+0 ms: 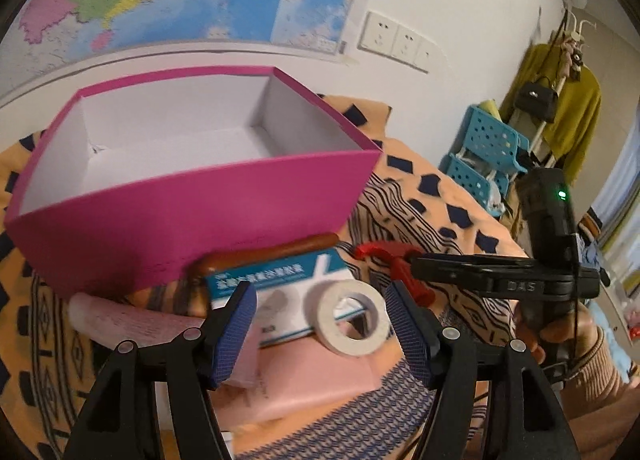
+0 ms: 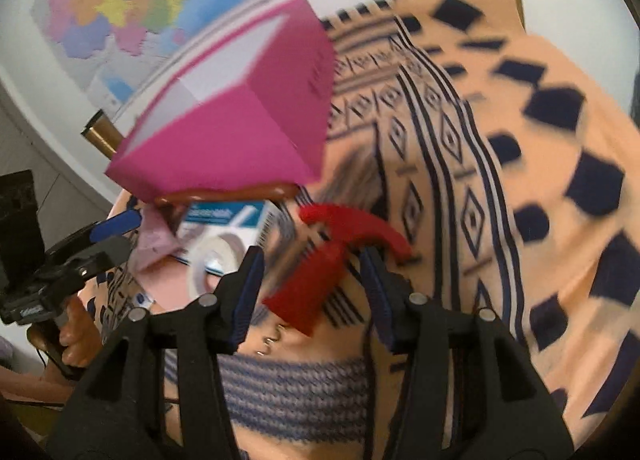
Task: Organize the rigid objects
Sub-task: 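Grasp the red corkscrew by its stem with the right gripper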
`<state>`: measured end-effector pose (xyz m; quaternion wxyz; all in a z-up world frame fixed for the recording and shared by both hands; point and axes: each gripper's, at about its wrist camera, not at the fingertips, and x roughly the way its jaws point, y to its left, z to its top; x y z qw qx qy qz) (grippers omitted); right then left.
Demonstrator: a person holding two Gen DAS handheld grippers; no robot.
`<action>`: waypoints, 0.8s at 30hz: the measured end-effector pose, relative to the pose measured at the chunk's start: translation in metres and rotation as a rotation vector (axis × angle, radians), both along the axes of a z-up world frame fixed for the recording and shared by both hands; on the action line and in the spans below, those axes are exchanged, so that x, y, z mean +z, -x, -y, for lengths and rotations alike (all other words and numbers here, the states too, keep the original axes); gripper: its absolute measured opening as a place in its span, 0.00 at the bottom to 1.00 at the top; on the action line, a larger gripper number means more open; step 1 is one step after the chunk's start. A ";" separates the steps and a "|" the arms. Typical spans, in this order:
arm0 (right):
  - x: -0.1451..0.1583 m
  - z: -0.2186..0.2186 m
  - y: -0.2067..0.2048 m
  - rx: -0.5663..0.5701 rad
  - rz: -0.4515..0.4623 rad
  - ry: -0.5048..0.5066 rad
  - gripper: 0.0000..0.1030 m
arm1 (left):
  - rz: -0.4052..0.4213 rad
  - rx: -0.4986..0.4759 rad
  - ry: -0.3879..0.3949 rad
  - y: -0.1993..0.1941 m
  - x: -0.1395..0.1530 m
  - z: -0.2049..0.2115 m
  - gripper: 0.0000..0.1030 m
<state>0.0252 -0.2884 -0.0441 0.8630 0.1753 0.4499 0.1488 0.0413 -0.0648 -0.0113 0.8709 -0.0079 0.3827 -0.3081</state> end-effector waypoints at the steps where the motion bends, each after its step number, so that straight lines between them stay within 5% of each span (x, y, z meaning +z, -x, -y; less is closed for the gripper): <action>1: -0.003 0.001 -0.001 -0.005 -0.010 -0.004 0.49 | 0.001 -0.005 -0.005 0.001 0.000 0.003 0.67; 12: -0.016 -0.011 -0.014 -0.005 -0.021 0.011 0.43 | -0.027 -0.001 -0.009 0.006 -0.008 0.005 0.67; 17: -0.017 -0.018 -0.018 -0.003 -0.019 0.059 0.30 | -0.027 -0.009 -0.015 0.009 -0.009 0.008 0.67; 24: -0.012 -0.019 -0.016 0.012 -0.001 0.060 0.26 | -0.034 -0.019 -0.007 0.011 -0.009 0.007 0.67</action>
